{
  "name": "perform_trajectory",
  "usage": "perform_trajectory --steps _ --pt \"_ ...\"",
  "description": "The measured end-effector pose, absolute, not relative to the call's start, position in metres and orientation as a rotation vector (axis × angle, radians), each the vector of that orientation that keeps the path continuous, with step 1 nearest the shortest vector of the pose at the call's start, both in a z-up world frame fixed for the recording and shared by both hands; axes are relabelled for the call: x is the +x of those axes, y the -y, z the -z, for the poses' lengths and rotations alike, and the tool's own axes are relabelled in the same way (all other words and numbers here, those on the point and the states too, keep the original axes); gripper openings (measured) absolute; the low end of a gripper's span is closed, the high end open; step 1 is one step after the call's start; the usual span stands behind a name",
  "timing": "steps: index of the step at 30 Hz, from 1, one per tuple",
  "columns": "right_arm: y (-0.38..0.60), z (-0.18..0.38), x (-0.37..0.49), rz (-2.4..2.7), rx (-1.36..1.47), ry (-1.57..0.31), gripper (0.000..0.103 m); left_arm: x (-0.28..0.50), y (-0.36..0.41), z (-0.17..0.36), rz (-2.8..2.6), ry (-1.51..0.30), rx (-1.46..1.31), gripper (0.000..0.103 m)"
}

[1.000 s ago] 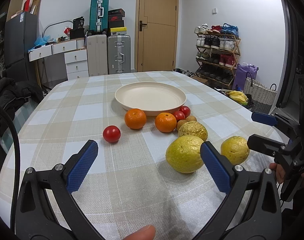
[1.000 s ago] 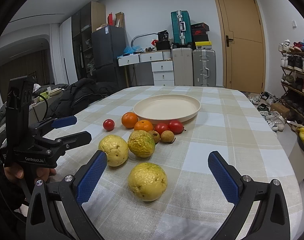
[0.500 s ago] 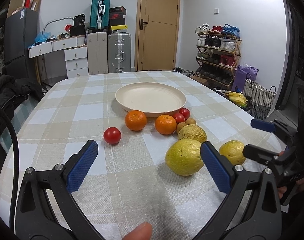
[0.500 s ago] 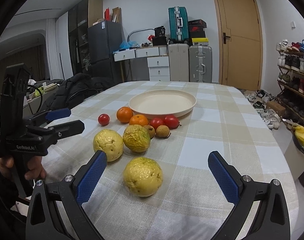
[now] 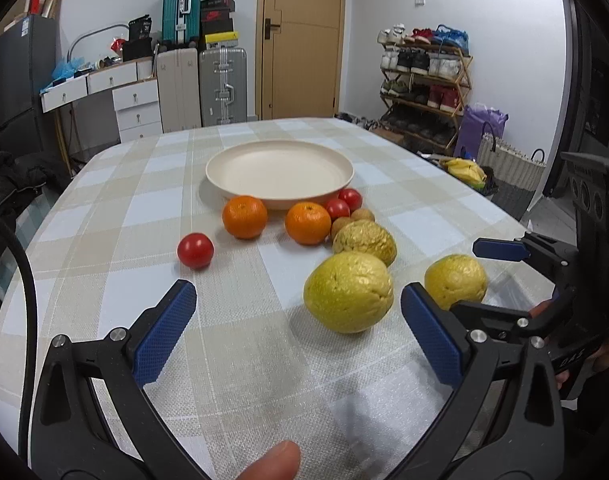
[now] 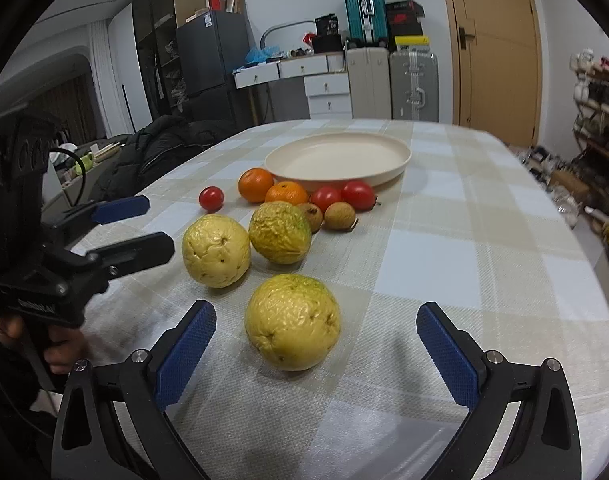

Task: Organize fruits
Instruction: 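Grasp a large yellow fruit with the left tool while the right tool grasps another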

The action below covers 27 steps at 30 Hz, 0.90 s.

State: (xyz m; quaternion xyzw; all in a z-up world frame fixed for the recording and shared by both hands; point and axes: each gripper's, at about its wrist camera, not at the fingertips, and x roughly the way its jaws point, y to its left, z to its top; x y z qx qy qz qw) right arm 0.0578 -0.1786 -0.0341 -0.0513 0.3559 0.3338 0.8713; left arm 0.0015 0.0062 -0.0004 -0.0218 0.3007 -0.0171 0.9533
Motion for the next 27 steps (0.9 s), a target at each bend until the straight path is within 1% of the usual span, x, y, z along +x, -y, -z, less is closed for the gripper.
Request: perform_trajectory --steps 1,2,3,5,11,15,16,17,18,19,20,22,27 --pt "0.179 0.035 0.059 -0.709 -0.098 -0.755 0.103 0.002 -0.007 0.002 0.033 -0.62 -0.04 0.102" --pt "0.179 0.037 0.061 -0.717 -0.093 -0.766 0.1 0.003 -0.006 0.003 0.033 -0.628 -0.037 0.102" --pt "0.178 0.038 0.062 -0.726 -0.09 -0.776 0.092 0.005 -0.003 0.003 0.039 -0.631 -0.034 0.102" --pt "0.177 0.04 0.063 -0.741 -0.089 -0.796 0.083 0.01 0.005 0.004 0.059 -0.635 -0.029 0.102" --pt "0.173 0.042 0.058 -0.754 -0.097 -0.799 0.08 0.021 0.018 0.005 0.098 -0.653 0.003 0.102" --pt "0.173 0.043 0.06 -0.756 -0.09 -0.81 0.069 0.026 0.026 0.007 0.103 -0.668 0.036 0.102" --pt "0.174 0.044 0.06 -0.754 -0.089 -0.811 0.068 0.028 0.027 0.008 0.108 -0.673 0.037 0.102" --pt "0.174 0.043 0.061 -0.753 -0.088 -0.81 0.064 0.029 0.027 0.009 0.115 -0.674 0.032 0.102" --pt "0.174 0.043 0.061 -0.759 -0.083 -0.814 0.058 0.031 0.027 0.009 0.125 -0.677 0.025 0.102" --pt "0.174 0.043 0.062 -0.76 -0.078 -0.816 0.055 0.032 0.028 0.009 0.133 -0.68 0.02 0.102" --pt "0.175 0.043 0.062 -0.76 -0.074 -0.818 0.049 0.033 0.028 0.009 0.139 -0.683 0.016 0.102" --pt "0.176 0.042 0.062 -0.752 -0.07 -0.81 0.049 0.035 0.027 0.009 0.133 -0.68 0.015 0.102" --pt "0.18 0.038 0.062 -0.733 -0.051 -0.779 0.048 0.039 0.025 0.012 0.156 -0.696 -0.012 0.097"
